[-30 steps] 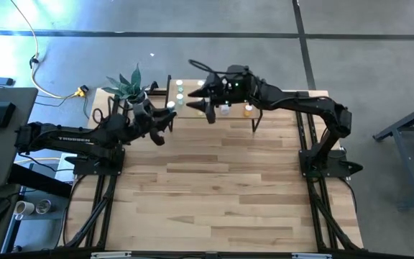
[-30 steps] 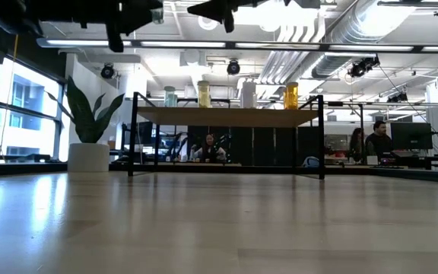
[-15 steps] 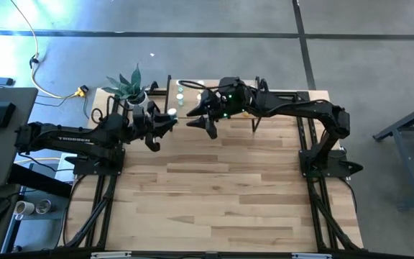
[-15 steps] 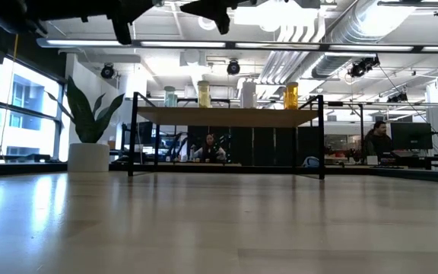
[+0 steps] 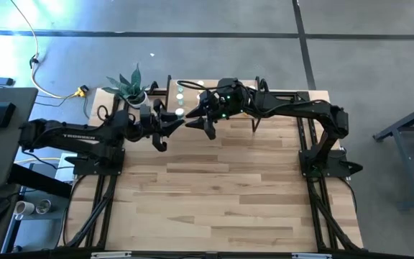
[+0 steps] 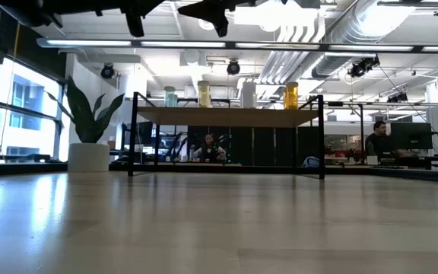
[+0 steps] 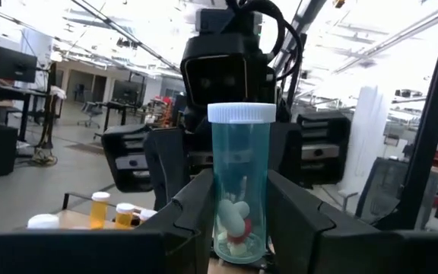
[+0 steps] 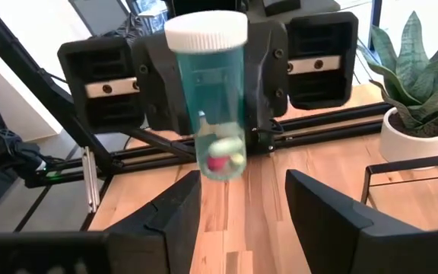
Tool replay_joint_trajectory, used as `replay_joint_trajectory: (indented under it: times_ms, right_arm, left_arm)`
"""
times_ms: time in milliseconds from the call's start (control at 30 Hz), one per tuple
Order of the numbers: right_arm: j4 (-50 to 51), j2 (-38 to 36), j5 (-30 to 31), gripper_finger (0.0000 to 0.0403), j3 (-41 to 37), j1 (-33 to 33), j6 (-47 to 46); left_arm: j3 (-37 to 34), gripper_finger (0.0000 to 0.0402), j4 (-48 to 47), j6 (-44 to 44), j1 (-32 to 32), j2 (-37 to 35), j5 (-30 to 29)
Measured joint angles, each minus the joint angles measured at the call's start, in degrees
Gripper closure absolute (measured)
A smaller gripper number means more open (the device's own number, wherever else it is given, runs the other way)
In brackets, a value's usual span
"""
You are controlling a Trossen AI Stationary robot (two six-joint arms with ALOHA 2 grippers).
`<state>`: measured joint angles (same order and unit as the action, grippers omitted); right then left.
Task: Pick and place medicine bottles onto shelf by color
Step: Put the blue pill bottle aligned with the other blue pill bottle on the shelf
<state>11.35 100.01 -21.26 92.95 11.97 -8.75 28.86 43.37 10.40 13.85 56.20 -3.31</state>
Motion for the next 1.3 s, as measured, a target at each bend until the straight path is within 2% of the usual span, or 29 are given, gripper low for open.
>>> replay_joint_trajectory:
  times_ms: [467, 900, 1300]
  right_arm:
    - [0.0, 0.0, -1.59, 0.0221, 0.0, 0.0, 0.0]
    - [0.17, 0.0, -1.81, 0.0317, -0.01, -0.02, 0.24]
    - [0.97, 0.0, -1.81, 0.0319, -0.02, 0.0, -0.04]
  left_arm:
    - [4.25, 0.0309, 0.03, -0.57, 0.0, 6.0, 0.09]
    - [4.35, 0.0309, 0.13, -0.53, 0.0, 6.84, -0.04]
    - [4.44, 0.0309, -1.47, -0.5, 0.0, 6.84, -0.1]
